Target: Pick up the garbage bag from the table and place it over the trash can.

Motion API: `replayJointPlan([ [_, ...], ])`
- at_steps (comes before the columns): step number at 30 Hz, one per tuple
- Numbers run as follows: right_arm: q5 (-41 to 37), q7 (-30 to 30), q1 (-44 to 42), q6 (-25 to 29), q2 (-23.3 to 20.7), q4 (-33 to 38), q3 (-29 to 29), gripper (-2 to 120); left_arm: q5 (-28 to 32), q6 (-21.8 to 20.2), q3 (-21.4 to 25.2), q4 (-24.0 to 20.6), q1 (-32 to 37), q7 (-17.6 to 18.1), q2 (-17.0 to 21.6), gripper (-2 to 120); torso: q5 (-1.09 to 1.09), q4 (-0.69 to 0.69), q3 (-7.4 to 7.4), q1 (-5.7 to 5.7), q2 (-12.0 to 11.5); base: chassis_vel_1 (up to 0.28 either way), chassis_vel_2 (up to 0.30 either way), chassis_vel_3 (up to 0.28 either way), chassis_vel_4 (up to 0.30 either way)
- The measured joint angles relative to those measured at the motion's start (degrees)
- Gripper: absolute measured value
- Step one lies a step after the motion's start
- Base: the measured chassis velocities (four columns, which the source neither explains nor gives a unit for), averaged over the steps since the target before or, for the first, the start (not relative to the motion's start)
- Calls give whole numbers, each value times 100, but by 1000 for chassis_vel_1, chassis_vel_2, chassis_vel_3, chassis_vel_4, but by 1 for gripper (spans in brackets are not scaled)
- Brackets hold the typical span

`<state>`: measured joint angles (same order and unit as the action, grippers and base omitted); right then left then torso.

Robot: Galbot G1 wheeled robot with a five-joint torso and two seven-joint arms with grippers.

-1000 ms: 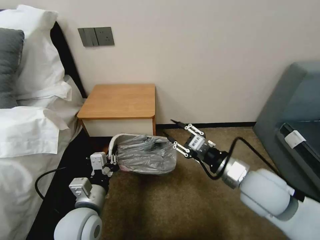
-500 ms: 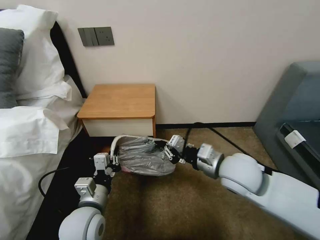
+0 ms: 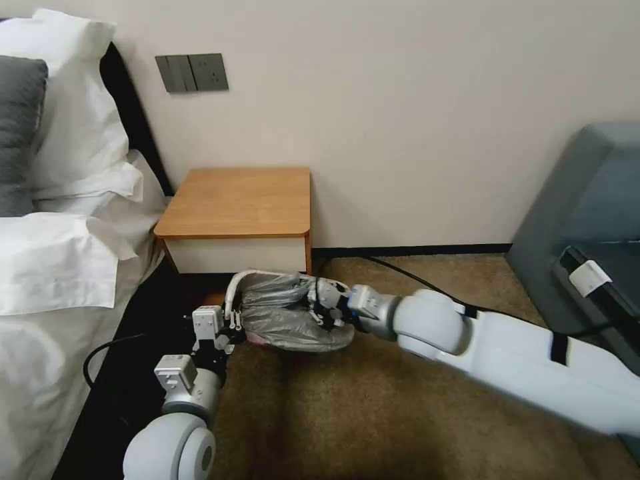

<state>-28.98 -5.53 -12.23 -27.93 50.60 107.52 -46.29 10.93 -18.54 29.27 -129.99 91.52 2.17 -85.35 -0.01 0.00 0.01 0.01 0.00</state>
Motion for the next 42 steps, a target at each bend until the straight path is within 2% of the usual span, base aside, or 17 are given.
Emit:
replayJointPlan([
  [6,103,3,335,-11,647,-761,-427,0,-56,4,-51,-37,25,-6,-46,7,0,0,0,0,0,0,0,0,0],
  [11,259,-25,442,57,1009,-1291,-655,0,-60,6,-42,-104,37,-8,-48,7,0,-1,0,0,0,0,0,0,0],
  [24,544,47,381,265,1580,-2153,-813,0,-32,8,-102,-222,89,-17,-134,7,1,-1,-1,-1,0,0,0,0,0],
  [35,581,143,271,318,1590,-2183,-754,0,-17,9,-99,-195,86,-13,-169,7,1,0,-1,-1,0,0,0,0,0],
  [42,548,174,125,339,1255,-1588,-445,0,76,1,-2,-60,2,17,-177,7,2,0,-1,-1,0,0,0,0,0],
])
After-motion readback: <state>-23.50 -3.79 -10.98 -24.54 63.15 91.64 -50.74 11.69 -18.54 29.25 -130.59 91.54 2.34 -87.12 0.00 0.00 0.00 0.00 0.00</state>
